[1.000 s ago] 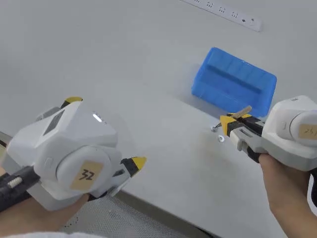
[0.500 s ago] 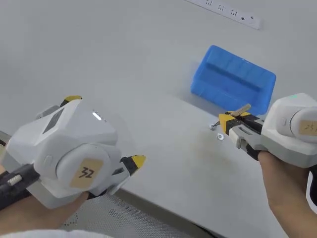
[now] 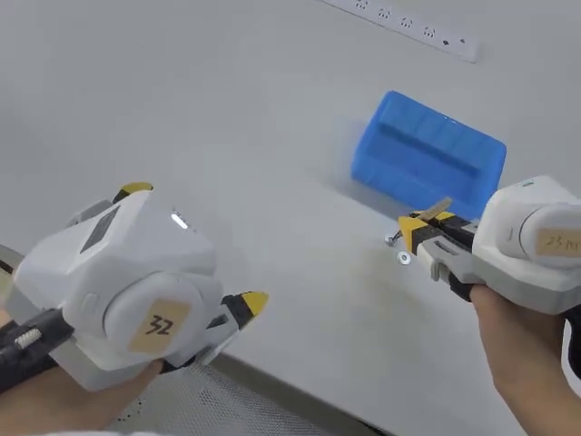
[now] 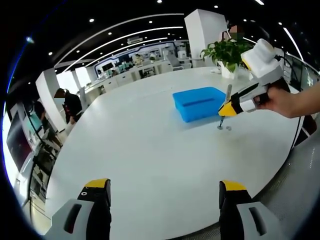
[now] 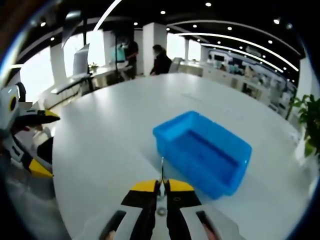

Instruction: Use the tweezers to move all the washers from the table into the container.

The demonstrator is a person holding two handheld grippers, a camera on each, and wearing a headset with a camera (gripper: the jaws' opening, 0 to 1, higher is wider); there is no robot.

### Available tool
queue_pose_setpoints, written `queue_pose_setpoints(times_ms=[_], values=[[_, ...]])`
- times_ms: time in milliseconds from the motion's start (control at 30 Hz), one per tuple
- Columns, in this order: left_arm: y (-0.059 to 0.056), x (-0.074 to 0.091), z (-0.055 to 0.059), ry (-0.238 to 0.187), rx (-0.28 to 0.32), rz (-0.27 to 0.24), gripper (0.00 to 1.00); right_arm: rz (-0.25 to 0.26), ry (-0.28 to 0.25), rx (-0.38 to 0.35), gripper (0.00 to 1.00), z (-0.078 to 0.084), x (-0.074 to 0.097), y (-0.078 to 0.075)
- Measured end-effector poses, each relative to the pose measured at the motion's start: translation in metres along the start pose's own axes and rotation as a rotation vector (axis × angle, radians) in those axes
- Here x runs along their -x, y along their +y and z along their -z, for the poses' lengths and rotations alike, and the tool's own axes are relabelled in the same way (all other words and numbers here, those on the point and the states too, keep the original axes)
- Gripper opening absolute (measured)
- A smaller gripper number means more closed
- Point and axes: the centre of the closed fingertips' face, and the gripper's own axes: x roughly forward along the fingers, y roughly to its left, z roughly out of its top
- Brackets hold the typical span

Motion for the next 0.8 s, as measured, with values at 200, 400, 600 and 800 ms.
queue_pose_setpoints(times_ms=[200, 400, 600, 800], values=[[0.0, 0.0, 0.0, 0.0, -0.003, -0.001, 0.91, -0.022, -0.012, 0.003, 0.03, -0.011, 0.006, 0.004], [0.0, 0.0, 0.001, 0.005, -0.003, 0.0, 0.91, -0.014, -0.07, -0.017, 0.03, -0.033, 0.017, 0.001], [-0.001, 0.0, 0.001, 0.006, -0.006, 0.001, 0.91, 0.005, -0.139, -0.01, 0.03, -0.066, 0.024, -0.009], [0.0, -0.001, 0.001, 0.007, -0.004, -0.001, 0.9, 0.015, -0.177, -0.008, 0.03, -0.082, 0.023, -0.017]])
